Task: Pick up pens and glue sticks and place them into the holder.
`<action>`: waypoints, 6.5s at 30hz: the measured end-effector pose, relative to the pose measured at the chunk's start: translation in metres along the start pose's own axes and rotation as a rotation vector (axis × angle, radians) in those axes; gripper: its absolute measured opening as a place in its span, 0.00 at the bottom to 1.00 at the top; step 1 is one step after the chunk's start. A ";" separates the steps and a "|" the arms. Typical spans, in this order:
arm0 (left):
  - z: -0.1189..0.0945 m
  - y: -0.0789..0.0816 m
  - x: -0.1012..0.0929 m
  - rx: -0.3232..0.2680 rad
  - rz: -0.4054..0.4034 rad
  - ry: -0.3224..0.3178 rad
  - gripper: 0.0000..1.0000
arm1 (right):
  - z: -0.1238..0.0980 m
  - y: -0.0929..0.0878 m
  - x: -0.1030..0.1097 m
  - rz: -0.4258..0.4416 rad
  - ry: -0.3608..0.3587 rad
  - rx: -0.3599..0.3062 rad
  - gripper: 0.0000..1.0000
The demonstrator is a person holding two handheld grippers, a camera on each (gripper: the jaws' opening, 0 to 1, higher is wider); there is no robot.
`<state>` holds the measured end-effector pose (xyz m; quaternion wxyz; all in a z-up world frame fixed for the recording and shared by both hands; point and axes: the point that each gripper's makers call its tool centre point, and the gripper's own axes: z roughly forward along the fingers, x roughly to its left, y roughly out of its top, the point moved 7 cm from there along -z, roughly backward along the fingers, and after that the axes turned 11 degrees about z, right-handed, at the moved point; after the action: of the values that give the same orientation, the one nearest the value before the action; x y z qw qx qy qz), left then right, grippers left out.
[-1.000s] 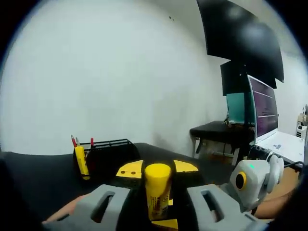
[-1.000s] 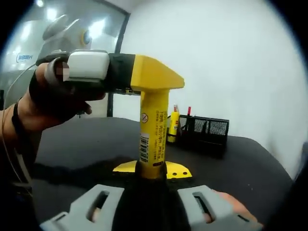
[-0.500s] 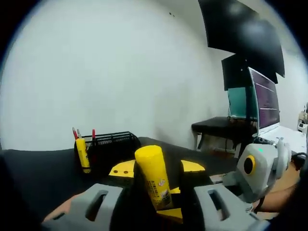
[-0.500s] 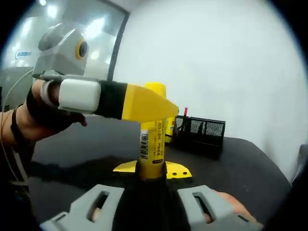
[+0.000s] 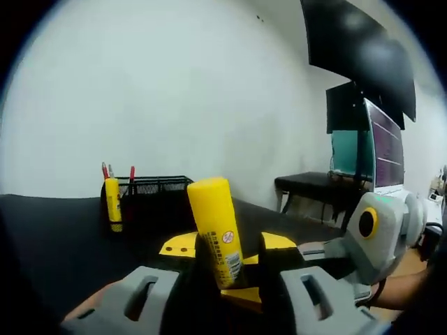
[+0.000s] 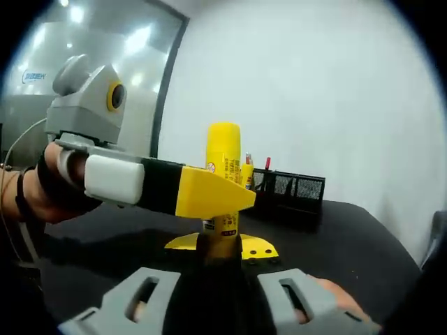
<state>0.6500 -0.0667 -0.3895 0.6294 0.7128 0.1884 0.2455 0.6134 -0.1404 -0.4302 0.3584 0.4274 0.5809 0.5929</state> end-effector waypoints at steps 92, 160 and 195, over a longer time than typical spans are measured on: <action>-0.083 -0.035 0.071 -0.058 0.122 0.034 0.44 | 0.002 0.086 0.050 0.204 0.022 -0.116 0.16; -0.094 -0.065 0.081 -0.095 -0.007 -0.162 0.96 | 0.150 0.145 -0.037 0.084 -0.068 -0.082 0.16; -0.093 -0.066 0.078 -0.091 -0.002 -0.183 0.95 | 0.207 0.097 -0.054 0.128 -0.176 -0.117 0.16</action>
<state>0.6615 0.0623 -0.4383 0.6761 0.7026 0.1196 0.1870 0.8322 -0.1173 -0.3464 0.3936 0.4924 0.4832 0.6076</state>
